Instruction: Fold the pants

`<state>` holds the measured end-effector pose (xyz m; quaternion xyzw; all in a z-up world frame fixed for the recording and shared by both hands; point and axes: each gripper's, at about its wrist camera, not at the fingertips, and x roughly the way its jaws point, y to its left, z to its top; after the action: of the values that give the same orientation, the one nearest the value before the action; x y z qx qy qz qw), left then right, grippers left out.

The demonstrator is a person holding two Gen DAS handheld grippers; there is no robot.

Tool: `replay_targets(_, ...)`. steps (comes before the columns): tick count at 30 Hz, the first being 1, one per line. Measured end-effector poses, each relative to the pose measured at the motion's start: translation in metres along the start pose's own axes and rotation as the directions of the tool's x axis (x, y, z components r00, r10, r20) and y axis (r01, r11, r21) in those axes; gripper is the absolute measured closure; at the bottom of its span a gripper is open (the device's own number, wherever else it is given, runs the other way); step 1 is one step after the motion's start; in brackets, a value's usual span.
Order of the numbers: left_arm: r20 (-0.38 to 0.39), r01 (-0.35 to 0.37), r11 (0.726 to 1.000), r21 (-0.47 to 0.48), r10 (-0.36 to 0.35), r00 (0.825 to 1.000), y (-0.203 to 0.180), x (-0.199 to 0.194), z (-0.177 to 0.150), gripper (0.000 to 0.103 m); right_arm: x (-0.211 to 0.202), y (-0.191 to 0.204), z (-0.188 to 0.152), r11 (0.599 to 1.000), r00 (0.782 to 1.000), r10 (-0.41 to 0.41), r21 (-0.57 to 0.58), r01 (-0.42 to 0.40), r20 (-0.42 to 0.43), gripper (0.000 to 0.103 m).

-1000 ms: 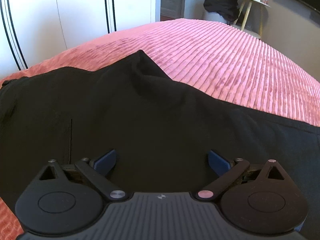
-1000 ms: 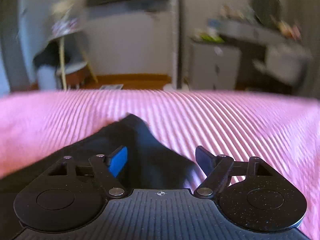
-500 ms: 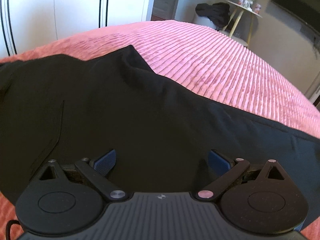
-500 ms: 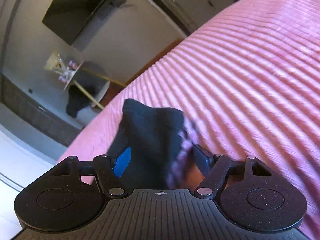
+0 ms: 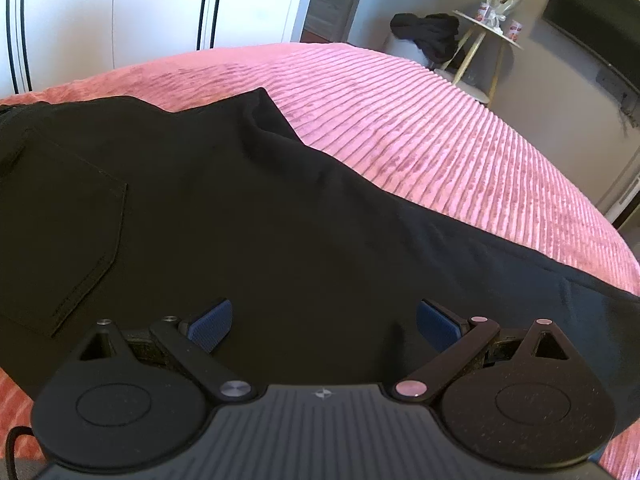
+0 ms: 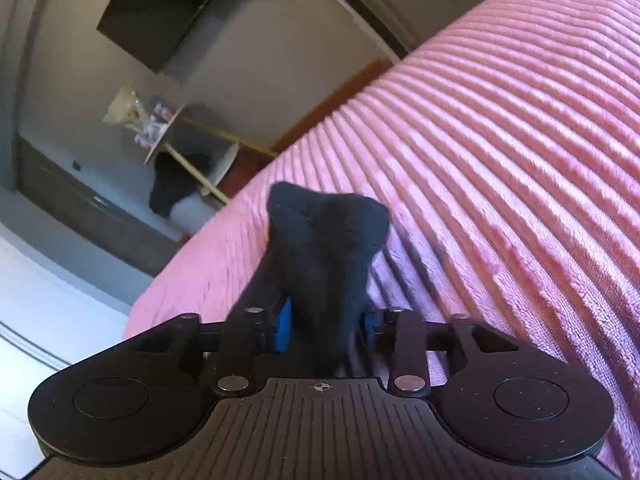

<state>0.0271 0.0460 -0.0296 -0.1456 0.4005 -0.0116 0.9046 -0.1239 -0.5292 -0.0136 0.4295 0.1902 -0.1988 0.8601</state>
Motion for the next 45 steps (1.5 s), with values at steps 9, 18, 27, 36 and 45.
replay_targets(9,0.098,0.058,0.994,-0.091,-0.049,0.994,0.012,-0.023,0.004,0.004,-0.057,0.185,-0.105,0.829,0.924,0.365,-0.412,-0.378,-0.113,0.072)
replay_targets(18,0.103,0.116,0.986,-0.116,-0.105,0.989,0.03,-0.045,0.007,0.004,-0.007,0.226,-0.295,0.715,0.734,0.164,-0.433,-0.549,-0.659,0.037)
replay_targets(27,-0.055,0.307,0.95,-0.061,-0.31,0.949,0.01,-0.018,0.012,0.004,-0.031,0.166,-0.198,0.887,0.885,0.231,-0.285,-0.362,-0.405,0.028)
replay_targets(36,-0.151,0.411,0.909,-0.072,-0.417,0.896,-0.002,0.018,-0.001,0.004,-0.015,0.126,-0.19,0.986,0.918,0.061,-0.119,-0.117,-0.393,0.066)
replay_targets(45,-0.226,0.529,0.838,-0.136,-0.546,0.807,-0.014,0.033,-0.003,0.004,-0.027,0.121,-0.185,0.999,0.938,-0.001,-0.042,-0.014,-0.345,0.048)
